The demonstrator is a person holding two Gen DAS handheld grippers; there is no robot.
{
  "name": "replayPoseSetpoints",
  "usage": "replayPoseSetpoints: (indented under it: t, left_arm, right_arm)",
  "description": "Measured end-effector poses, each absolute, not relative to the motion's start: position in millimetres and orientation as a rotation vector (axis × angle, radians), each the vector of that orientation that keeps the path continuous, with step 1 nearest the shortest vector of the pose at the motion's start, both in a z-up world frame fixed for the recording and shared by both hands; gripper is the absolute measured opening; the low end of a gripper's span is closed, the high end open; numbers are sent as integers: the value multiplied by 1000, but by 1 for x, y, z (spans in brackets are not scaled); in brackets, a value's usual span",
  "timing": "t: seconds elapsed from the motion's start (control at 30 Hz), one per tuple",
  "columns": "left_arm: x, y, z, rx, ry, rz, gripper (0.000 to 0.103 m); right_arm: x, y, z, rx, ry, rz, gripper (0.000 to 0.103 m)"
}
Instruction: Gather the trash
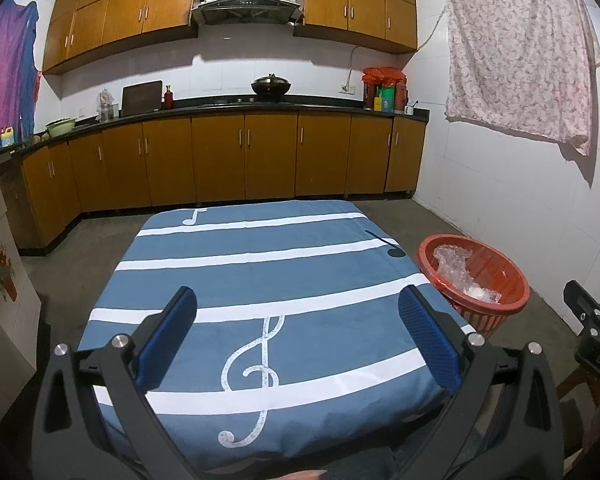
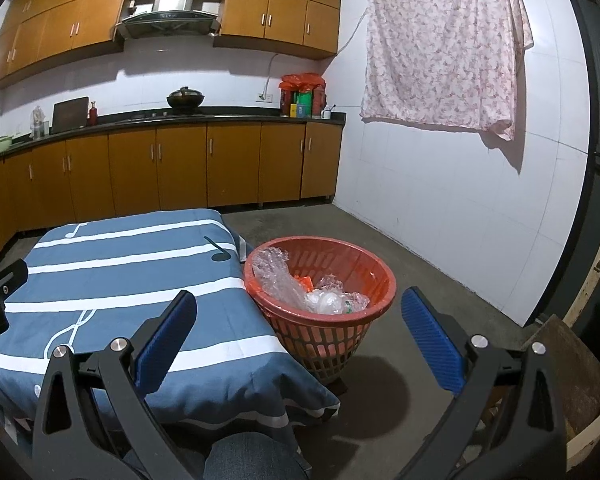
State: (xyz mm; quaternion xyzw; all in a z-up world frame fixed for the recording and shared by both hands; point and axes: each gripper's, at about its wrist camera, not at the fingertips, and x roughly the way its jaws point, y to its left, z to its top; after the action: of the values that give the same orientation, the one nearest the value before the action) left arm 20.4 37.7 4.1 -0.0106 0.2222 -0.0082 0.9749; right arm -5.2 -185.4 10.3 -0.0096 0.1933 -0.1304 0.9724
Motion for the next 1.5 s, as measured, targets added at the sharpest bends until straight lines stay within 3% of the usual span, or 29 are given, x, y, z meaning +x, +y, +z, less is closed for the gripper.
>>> replayPoseSetpoints:
  t: [1.5]
  left_arm:
    - [24, 33, 5, -14, 454, -23, 99]
  right_arm:
    - [-5, -186, 11, -18, 393, -262, 101]
